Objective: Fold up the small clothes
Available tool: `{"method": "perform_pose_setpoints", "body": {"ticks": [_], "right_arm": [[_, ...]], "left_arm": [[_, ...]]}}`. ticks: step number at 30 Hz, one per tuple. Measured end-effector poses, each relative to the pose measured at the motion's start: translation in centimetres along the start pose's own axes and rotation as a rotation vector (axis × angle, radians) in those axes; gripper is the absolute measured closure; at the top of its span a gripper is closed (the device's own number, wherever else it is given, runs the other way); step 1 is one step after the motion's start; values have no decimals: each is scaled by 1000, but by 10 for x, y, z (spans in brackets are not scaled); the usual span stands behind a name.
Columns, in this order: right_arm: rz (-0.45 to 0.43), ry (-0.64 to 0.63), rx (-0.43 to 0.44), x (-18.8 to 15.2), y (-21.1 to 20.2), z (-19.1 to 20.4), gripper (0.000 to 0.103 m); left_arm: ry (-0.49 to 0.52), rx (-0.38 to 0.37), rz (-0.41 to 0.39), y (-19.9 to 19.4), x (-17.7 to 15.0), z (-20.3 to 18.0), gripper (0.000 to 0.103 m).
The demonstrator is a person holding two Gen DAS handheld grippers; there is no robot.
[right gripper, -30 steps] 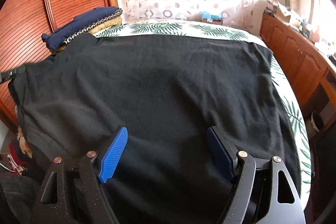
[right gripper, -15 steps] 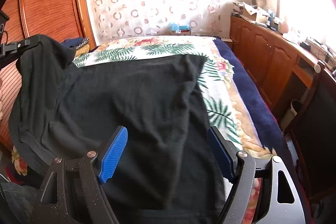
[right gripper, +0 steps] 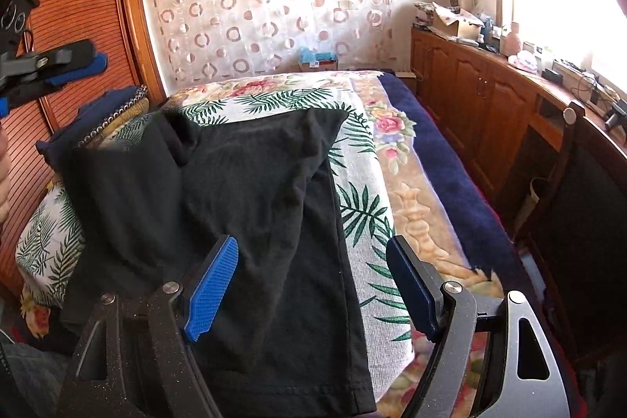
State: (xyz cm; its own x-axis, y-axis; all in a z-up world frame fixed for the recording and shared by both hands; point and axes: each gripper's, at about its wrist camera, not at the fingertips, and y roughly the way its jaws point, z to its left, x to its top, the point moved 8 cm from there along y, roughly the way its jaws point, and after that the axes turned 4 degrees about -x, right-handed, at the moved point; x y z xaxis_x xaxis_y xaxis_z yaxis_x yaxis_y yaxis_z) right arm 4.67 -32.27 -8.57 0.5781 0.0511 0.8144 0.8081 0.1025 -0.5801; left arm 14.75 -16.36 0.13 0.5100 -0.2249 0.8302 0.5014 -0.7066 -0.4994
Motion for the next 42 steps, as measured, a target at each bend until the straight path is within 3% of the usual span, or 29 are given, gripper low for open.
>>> {"method": "perform_pose_setpoints", "body": {"ticks": [2,12,18,26,27,32,36,42], "right_arm": [[4,-3,2,1,4,2,23],[1,-59,34,25,27,24,23],[2,-104,82,50,51,52,23],[22,-186,125,101,98,86,24],[32,-191,134,105,106,90,28],[119,-192,170,111,159,108,42],[187,-175,194,110,192,123,42],[206,-182,269,108,196,149,42]], "left_arm": [[-15,40,-4,-6,-9,13,35],[-132,250,0,-47,-65,95,34],[-174,312,15,-59,-91,123,34],[-204,341,7,-67,-106,142,34],[-207,341,7,-66,-108,143,34],[-211,335,19,-64,-114,143,34],[-212,341,22,-66,-118,144,34],[-238,341,20,-69,-125,149,34]]}}
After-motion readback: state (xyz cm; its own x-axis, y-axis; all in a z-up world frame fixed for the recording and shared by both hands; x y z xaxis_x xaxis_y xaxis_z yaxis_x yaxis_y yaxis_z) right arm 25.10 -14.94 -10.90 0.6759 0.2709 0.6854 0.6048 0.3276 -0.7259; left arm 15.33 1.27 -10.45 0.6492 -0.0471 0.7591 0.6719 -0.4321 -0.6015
